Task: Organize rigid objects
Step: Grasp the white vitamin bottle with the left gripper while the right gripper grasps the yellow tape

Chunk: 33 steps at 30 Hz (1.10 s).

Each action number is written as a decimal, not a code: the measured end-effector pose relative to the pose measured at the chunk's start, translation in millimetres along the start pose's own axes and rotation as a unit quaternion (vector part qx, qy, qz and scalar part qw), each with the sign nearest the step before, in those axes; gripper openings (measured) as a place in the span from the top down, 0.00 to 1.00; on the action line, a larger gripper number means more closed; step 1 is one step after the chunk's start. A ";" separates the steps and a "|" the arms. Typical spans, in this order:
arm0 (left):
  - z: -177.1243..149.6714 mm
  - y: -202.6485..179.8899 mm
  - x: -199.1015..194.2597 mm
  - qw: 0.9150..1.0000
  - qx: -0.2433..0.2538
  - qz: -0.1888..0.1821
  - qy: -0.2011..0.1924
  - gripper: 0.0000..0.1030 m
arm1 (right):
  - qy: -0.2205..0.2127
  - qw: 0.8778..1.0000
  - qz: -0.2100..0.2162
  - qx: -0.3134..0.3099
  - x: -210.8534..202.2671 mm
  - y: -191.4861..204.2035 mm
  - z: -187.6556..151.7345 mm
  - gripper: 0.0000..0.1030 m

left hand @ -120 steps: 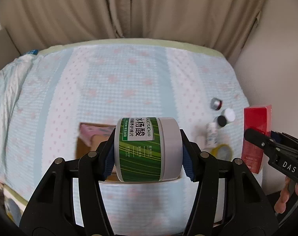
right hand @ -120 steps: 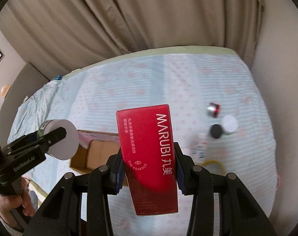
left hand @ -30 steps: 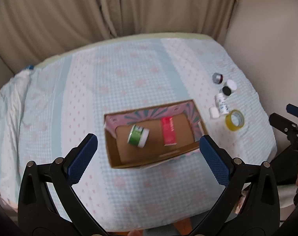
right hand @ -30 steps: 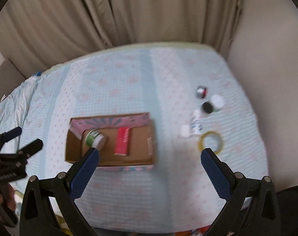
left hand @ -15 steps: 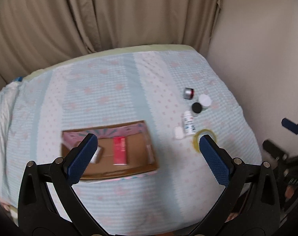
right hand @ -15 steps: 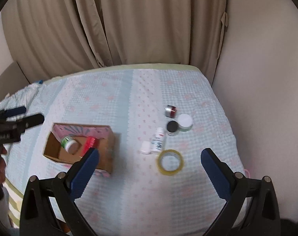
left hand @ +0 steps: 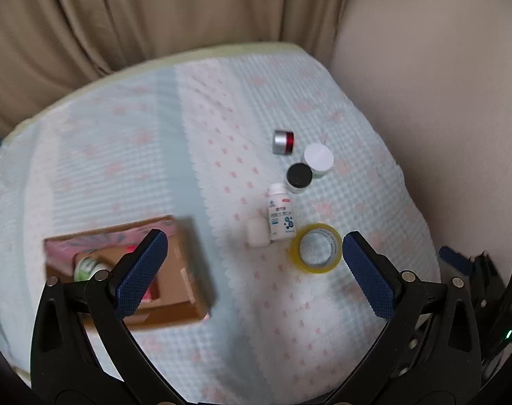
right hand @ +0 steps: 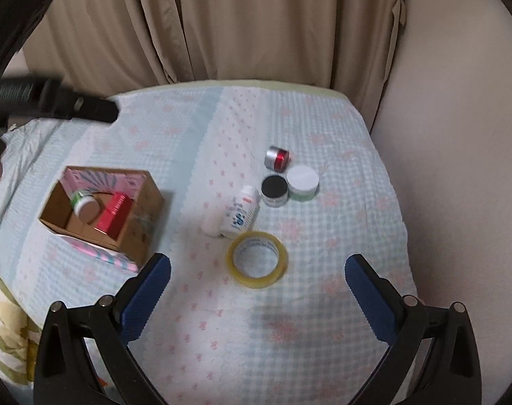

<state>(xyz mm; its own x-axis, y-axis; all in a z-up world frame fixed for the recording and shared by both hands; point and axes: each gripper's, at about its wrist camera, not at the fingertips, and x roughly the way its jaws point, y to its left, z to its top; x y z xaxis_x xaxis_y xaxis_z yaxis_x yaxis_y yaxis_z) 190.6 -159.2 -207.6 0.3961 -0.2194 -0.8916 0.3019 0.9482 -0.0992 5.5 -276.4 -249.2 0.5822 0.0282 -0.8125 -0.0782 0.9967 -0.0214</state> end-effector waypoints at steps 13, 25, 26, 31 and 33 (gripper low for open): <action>17.1 -24.6 213.3 0.991 0.074 -0.032 0.109 0.09 | 0.030 0.999 0.002 0.040 146.1 -0.1 -58.7 0.00; 14.7 -35.7 300.6 0.976 0.084 -0.043 0.198 0.30 | 0.068 0.997 -0.031 0.019 219.3 3.0 -64.2 0.00; 14.9 -36.5 303.3 0.975 0.086 -0.042 0.201 0.30 | 0.068 0.997 -0.030 0.018 222.1 3.0 -63.3 0.00; 15.9 -39.1 317.9 0.971 0.067 -0.064 0.223 0.49 | 0.079 0.996 -0.032 0.002 235.6 3.4 -56.8 0.00; 16.3 -41.0 318.8 0.970 0.072 -0.062 0.222 0.49 | 0.082 0.996 -0.031 0.002 239.0 1.0 -54.7 0.06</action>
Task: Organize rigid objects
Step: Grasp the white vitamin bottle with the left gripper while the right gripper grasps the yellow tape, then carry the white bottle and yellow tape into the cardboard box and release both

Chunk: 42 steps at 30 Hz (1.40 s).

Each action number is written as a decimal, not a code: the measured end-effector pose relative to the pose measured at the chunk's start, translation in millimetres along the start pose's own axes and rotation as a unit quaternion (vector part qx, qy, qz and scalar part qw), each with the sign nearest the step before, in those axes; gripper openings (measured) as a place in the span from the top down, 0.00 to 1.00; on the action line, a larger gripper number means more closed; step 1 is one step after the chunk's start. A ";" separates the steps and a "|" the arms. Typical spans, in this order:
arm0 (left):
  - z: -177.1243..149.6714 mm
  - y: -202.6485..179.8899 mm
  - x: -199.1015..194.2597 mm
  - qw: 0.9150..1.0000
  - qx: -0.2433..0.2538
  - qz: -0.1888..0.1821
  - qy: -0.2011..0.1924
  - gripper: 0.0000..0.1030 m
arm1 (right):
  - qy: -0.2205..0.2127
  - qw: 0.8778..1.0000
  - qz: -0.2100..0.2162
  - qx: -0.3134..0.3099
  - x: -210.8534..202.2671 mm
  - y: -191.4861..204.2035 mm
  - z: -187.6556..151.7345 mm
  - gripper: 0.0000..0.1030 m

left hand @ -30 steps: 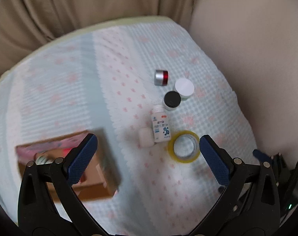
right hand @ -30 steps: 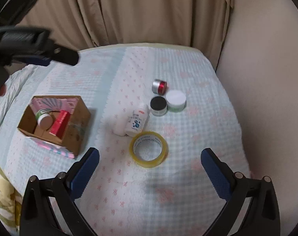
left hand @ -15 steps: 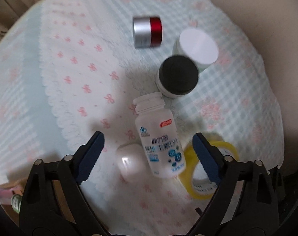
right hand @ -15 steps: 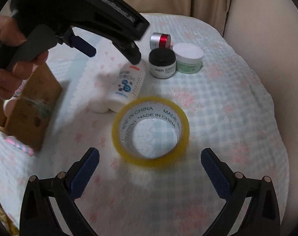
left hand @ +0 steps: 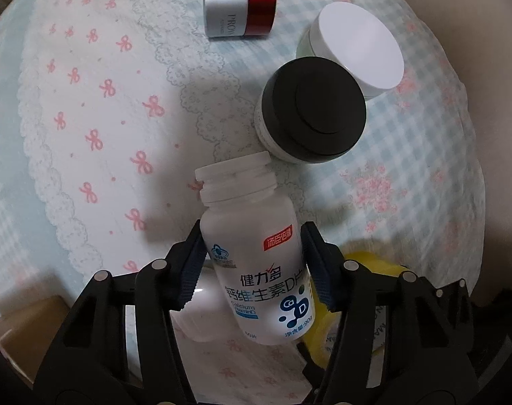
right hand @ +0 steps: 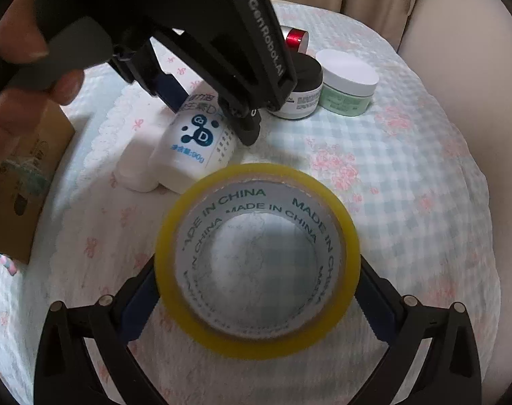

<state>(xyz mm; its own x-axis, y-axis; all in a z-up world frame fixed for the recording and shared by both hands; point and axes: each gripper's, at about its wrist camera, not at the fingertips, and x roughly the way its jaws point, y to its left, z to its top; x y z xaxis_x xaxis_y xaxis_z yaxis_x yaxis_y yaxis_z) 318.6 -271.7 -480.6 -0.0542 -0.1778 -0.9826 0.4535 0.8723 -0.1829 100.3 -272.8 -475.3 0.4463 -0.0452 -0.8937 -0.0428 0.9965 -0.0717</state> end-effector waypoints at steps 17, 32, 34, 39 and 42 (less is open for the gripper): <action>-16.0 -7.2 -55.2 0.998 -0.012 0.015 -0.057 0.54 | 0.002 1.000 0.011 0.027 -16.7 -18.1 13.9 0.07; -97.3 2.2 -224.7 0.985 -0.076 0.003 -0.155 0.54 | -0.049 0.998 -0.001 0.024 -146.5 -22.1 51.2 0.07; -114.1 5.8 -253.2 0.981 -0.088 0.007 -0.175 0.54 | -0.059 0.998 0.000 0.018 -169.8 -19.9 58.9 0.07; -159.7 26.9 -314.4 0.967 -0.128 0.027 -0.218 0.54 | -0.082 0.996 0.018 -0.008 -219.5 -5.9 81.6 0.07; -188.8 49.9 -341.0 0.959 -0.153 0.040 -0.235 0.54 | -0.090 0.995 0.035 -0.026 -238.6 6.0 96.1 0.07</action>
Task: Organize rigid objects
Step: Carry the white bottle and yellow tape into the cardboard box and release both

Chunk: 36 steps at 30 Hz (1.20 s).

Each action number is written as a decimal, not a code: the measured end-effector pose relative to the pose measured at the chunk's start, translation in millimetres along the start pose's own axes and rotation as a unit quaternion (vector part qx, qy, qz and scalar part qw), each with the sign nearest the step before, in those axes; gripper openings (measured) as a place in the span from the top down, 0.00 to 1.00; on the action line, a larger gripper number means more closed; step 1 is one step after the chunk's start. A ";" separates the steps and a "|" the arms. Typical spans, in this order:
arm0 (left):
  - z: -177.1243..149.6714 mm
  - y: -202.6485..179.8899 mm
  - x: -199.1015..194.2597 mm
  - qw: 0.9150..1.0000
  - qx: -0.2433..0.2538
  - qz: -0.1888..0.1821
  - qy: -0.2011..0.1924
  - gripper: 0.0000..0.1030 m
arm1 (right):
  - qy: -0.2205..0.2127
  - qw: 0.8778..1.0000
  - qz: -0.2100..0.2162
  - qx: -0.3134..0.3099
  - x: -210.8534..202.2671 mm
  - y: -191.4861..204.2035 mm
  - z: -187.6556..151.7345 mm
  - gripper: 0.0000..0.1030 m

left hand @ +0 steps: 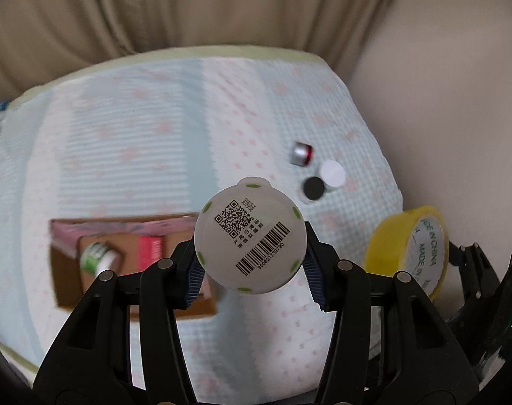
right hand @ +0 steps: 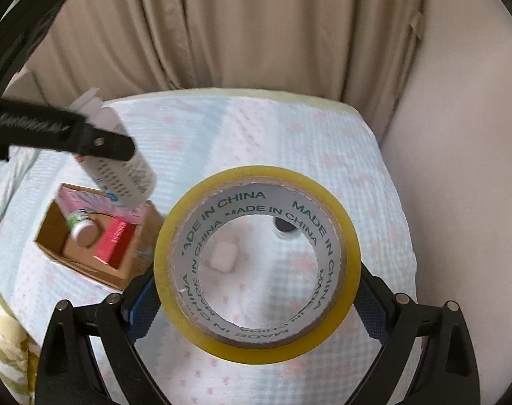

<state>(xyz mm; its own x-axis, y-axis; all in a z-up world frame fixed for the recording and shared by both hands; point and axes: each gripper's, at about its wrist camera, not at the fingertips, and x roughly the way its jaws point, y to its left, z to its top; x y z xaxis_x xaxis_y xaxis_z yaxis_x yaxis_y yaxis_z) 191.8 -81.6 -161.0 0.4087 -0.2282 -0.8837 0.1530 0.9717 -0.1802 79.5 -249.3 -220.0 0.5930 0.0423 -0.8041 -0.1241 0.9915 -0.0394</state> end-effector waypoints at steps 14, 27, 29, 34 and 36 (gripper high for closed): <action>-43.1 171.1 -56.0 0.998 -0.040 0.052 0.005 0.54 | 0.006 0.997 0.069 -0.013 -18.0 111.8 44.8 0.07; -73.5 288.2 22.8 0.995 -0.005 0.038 0.089 0.54 | 0.097 0.989 0.070 0.083 66.5 215.9 31.5 0.06; -74.7 294.4 35.5 0.994 -0.005 0.024 0.105 0.54 | 0.117 0.986 0.067 0.099 82.4 223.8 30.0 0.06; -80.7 302.0 67.5 0.990 0.005 0.016 0.139 0.54 | 0.162 0.975 0.074 0.134 121.9 235.1 20.8 0.06; -85.3 301.5 79.3 0.989 0.014 0.018 0.147 0.54 | 0.178 0.968 0.078 0.156 139.5 233.7 15.4 0.06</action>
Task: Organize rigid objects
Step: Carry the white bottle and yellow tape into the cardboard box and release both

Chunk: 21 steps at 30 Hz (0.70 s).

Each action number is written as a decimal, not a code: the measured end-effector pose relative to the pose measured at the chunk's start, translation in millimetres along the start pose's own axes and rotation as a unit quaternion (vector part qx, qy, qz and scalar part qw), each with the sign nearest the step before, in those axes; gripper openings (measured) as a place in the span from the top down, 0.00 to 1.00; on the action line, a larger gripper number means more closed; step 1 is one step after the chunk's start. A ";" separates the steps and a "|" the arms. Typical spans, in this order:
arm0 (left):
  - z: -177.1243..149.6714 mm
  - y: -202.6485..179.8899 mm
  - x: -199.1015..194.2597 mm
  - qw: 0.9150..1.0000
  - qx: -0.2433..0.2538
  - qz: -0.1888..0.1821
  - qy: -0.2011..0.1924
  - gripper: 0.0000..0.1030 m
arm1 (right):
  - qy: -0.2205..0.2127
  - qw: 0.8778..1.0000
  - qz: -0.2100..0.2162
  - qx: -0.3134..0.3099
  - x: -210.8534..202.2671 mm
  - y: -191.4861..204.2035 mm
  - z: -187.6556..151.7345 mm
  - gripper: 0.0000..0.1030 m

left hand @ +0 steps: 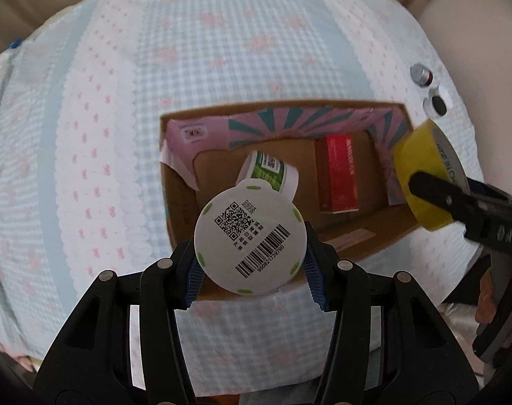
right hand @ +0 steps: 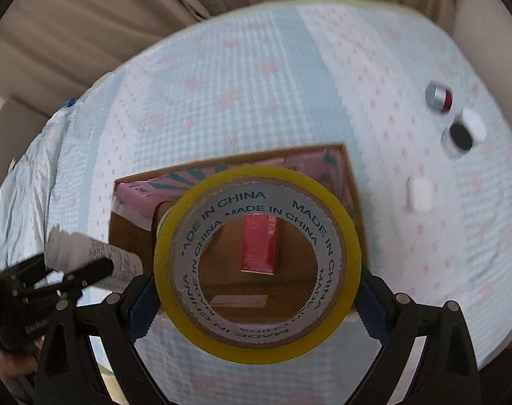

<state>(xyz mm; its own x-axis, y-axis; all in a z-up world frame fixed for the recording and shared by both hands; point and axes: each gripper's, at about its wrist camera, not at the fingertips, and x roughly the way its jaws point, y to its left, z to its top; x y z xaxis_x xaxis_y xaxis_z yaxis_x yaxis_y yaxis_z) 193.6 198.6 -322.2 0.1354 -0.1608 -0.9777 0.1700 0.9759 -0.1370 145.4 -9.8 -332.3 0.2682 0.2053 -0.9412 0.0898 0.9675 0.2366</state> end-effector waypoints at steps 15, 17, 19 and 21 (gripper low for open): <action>-0.6 -6.3 49.0 0.999 0.021 0.007 0.045 0.54 | 0.059 0.995 0.001 0.086 66.3 -22.1 10.2 0.06; 0.6 -8.3 51.2 0.999 0.026 0.011 0.045 0.54 | 0.060 0.994 0.001 0.093 68.8 -24.2 11.4 0.06; 1.6 -10.8 51.5 0.999 0.030 0.014 0.042 0.54 | 0.062 0.993 0.002 0.098 71.8 -25.8 12.4 0.06; 2.4 -15.6 47.5 0.999 0.041 0.008 0.025 0.47 | 0.064 0.993 0.003 0.098 74.6 -26.1 12.6 0.06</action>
<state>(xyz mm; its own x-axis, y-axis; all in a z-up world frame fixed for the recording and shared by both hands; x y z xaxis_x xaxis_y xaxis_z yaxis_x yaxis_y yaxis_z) 199.7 175.4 -366.1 0.0895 -0.1353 -0.9868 0.2477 0.9626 -0.1095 175.2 -21.6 -405.7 0.1465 0.2401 -0.9596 0.2764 0.9215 0.2727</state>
